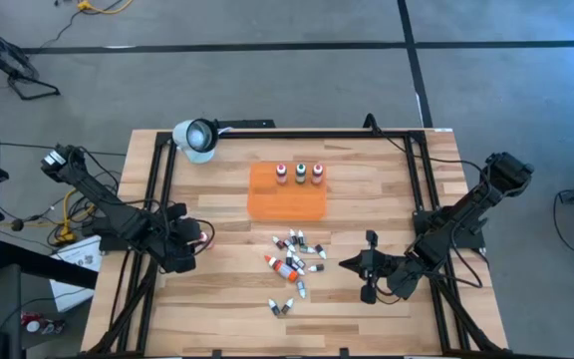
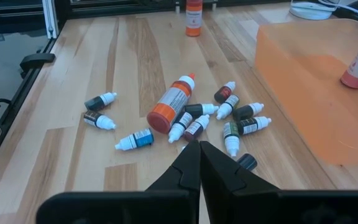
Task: Pick & Place food coloring
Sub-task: Put the big orange food coloring bottle into the orange bin
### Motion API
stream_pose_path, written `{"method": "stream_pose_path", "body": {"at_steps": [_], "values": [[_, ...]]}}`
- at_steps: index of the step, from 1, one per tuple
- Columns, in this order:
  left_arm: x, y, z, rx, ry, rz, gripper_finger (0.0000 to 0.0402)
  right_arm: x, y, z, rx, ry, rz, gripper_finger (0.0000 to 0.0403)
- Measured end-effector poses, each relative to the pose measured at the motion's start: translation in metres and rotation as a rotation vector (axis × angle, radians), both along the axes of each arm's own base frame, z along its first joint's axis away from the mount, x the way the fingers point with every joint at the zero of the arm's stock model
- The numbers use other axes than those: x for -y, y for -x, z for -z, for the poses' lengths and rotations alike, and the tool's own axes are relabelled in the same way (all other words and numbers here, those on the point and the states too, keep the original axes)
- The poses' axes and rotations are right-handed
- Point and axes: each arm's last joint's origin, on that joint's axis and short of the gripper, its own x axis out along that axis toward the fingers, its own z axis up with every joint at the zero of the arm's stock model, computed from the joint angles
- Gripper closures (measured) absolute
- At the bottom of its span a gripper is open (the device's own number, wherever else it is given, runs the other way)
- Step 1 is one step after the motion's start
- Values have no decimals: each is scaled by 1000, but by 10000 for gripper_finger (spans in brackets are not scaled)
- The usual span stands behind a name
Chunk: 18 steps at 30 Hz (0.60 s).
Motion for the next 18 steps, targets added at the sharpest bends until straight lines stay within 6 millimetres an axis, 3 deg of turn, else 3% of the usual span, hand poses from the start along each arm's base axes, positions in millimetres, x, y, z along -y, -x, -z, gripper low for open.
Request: {"method": "stream_pose_path", "body": {"at_steps": [8,18], "values": [[0,0,0,3,-3,0,286,0,0,0,0,0,0,402],[0,0,0,5,-7,-1,271,0,0,0,0,0,0,402]]}}
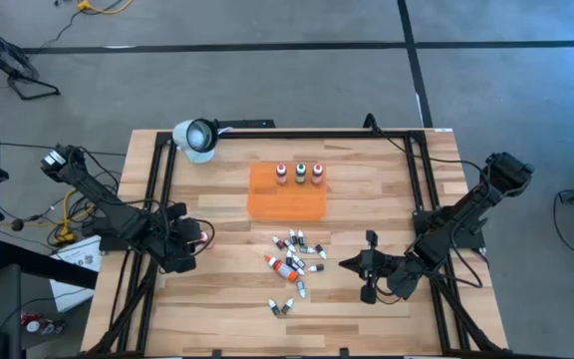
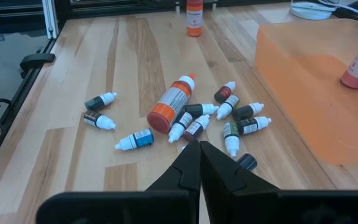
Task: Pick & Place food coloring
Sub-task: Put the big orange food coloring bottle into the orange bin
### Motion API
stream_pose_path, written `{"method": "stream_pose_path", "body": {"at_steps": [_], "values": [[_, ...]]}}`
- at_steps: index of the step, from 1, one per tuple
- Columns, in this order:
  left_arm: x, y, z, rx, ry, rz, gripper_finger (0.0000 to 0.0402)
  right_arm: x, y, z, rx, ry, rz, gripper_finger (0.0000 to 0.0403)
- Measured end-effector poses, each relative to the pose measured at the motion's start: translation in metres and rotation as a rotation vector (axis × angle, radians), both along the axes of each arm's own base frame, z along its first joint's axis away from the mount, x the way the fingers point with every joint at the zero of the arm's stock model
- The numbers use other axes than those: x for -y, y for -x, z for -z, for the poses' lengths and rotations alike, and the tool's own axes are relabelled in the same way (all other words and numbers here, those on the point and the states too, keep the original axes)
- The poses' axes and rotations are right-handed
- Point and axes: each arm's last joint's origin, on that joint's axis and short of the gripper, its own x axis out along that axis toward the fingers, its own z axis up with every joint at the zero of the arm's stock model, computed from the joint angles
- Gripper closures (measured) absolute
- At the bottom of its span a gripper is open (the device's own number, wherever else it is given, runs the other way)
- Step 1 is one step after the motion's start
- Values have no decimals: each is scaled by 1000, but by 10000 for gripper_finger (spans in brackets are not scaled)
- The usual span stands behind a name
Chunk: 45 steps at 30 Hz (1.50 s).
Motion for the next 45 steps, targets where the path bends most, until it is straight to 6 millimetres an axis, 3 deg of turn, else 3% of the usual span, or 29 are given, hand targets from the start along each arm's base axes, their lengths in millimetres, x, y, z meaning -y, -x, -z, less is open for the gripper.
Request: {"method": "stream_pose_path", "body": {"at_steps": [15,26,32,45], "values": [[2,-10,-7,137,-31,-15,282,0,0,0,0,0,1,402],[-7,-30,-54,252,-119,-3,284,0,0,0,1,0,1,402],[-21,-45,-77,312,-209,4,284,0,0,0,1,0,2,402],[-75,-79,-86,365,-216,32,283,3,-2,0,1,-3,15,402]]}}
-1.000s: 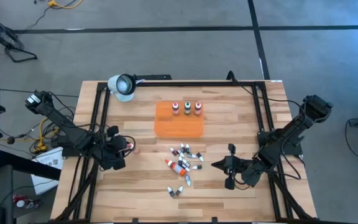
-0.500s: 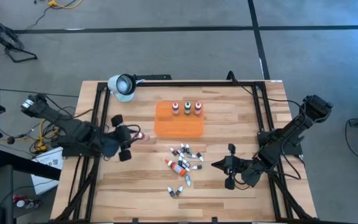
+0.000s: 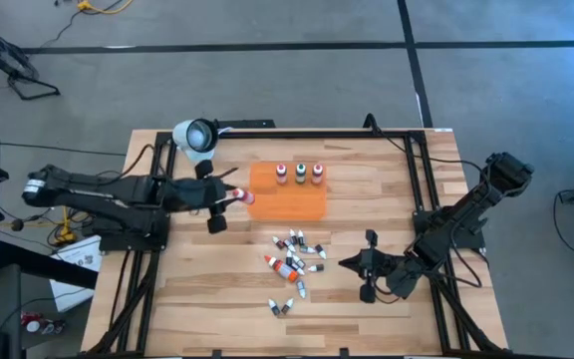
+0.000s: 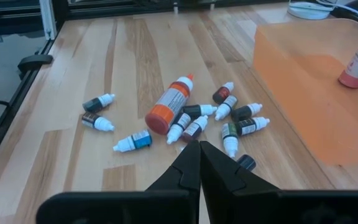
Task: Pick & Place food coloring
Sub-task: Put the big orange food coloring bottle into the orange bin
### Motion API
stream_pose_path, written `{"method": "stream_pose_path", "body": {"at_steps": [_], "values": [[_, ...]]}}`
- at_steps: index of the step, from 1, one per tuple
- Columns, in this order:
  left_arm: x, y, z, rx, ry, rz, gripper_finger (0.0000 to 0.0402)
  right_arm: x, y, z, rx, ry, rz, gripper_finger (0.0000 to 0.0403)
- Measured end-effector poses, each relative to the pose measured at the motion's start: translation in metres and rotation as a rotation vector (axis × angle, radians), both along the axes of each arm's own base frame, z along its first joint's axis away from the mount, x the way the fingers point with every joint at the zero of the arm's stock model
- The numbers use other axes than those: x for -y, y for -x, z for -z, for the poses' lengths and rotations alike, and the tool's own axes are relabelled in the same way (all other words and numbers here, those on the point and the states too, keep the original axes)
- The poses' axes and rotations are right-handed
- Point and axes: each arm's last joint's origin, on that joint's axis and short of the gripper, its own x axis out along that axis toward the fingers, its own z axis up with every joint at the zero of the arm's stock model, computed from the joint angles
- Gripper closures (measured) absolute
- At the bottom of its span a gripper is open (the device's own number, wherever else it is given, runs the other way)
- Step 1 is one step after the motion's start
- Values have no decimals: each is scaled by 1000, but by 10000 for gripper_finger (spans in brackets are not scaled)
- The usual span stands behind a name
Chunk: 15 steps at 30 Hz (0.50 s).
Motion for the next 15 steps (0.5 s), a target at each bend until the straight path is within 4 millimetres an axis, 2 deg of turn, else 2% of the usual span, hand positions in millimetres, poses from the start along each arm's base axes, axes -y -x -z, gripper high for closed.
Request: {"method": "stream_pose_path", "body": {"at_steps": [6,15], "values": [[-25,-23,9,-8,-2,47,283,3,-3,0,-6,-15,8,402],[-69,-53,32,-115,21,41,283,3,-3,1,-14,-28,1,402]]}}
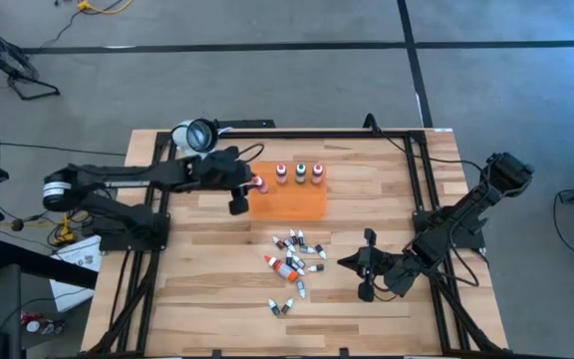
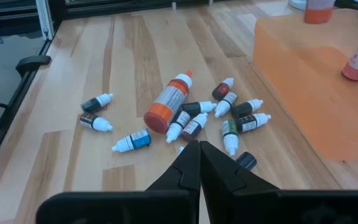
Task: Pick & Place food coloring
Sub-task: Put the big orange food coloring bottle into the orange bin
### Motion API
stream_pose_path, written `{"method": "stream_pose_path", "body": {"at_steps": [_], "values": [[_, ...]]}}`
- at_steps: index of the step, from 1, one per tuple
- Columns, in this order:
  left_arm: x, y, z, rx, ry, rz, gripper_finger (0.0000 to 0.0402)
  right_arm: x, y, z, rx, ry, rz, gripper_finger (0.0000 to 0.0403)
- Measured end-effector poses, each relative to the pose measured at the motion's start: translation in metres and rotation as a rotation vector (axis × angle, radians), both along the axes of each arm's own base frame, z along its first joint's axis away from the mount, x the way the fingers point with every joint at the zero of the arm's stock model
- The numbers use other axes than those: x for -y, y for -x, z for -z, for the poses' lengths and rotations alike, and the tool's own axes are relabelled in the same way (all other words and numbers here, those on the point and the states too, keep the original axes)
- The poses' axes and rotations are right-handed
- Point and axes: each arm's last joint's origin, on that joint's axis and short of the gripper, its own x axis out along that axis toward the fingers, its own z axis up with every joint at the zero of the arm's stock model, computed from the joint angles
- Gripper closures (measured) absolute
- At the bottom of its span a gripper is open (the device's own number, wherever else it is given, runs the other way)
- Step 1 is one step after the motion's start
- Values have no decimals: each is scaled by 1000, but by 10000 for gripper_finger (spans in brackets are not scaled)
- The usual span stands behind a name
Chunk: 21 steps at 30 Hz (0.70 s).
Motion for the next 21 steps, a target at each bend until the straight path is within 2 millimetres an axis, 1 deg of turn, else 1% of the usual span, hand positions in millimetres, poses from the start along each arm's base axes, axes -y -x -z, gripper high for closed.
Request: {"method": "stream_pose_path", "body": {"at_steps": [5,10,15,21], "values": [[-20,-16,8,-51,13,-5,283,0,0,0,-2,2,0,402],[-35,-29,16,-90,9,-7,283,0,0,0,-2,2,0,402],[-49,-33,27,-130,20,-36,283,0,0,0,-2,3,0,402],[-62,-38,38,-116,47,-42,283,0,0,0,-4,5,0,402]]}}
